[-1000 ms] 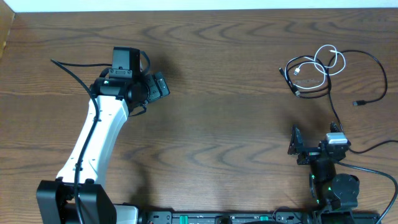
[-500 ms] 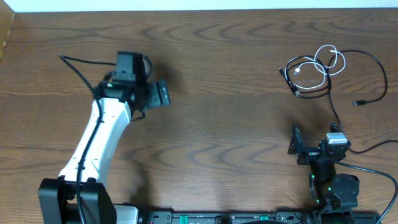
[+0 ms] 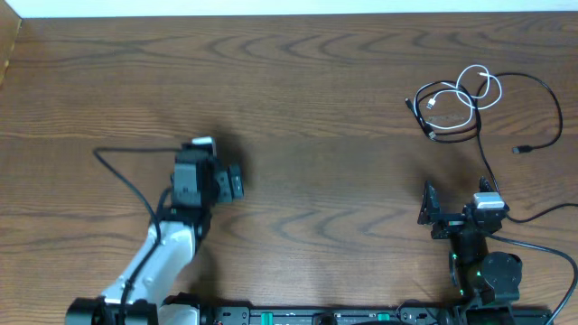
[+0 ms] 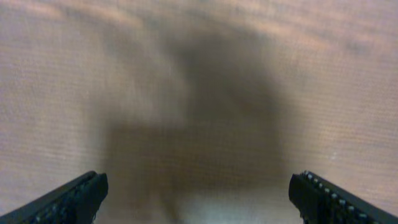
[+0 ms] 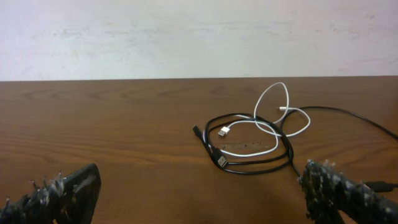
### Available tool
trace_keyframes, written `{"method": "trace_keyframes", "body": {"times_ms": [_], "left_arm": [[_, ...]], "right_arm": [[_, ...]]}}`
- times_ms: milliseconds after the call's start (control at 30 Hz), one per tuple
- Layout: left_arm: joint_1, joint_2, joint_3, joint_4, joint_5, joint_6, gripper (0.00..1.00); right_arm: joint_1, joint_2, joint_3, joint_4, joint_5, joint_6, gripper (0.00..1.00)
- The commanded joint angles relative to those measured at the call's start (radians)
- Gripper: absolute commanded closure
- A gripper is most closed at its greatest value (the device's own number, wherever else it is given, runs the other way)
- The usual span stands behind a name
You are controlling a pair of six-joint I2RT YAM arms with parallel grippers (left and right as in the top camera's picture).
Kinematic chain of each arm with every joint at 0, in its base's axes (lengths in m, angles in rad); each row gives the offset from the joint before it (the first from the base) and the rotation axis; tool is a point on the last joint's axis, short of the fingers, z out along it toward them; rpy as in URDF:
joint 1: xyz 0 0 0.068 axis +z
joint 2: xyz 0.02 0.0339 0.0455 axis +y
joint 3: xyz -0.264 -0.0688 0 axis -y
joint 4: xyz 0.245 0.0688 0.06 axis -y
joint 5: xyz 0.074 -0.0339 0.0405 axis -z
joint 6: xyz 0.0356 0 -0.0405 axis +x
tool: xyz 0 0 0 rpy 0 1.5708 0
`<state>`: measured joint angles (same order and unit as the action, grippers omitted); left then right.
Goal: Untangle cables
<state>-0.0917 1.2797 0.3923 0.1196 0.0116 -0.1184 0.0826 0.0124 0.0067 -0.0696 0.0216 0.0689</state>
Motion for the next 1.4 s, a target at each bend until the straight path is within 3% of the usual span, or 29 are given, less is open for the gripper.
{"method": "trace_keyframes", "body": {"times_ms": [0, 233, 433, 1033, 1367], "left_arm": [[0.004, -0.054, -0.115, 0.091, -0.020, 0.001, 0.02], [0.004, -0.173, -0.302, 0.254, -0.020, -0.018, 0.02], [0.004, -0.282, -0.369, 0.261, -0.020, -0.017, 0.02], [0.006, -0.783, -0.388, -0.194, -0.024, -0.021, 0.02], [0.042, -0.990, -0.388, -0.195, -0.021, -0.012, 0.02]], "right_arm": [[0.004, -0.007, -0.001, -0.005, -0.005, 0.013, 0.01], [0.004, -0.007, -0.001, -0.005, -0.005, 0.013, 0.01], [0.004, -0.007, -0.001, -0.005, -0.005, 0.013, 0.01], [0.004, -0.007, -0.001, -0.005, -0.005, 0.013, 0.01], [0.004, -0.007, -0.001, -0.005, -0.005, 0.013, 0.01]]}}
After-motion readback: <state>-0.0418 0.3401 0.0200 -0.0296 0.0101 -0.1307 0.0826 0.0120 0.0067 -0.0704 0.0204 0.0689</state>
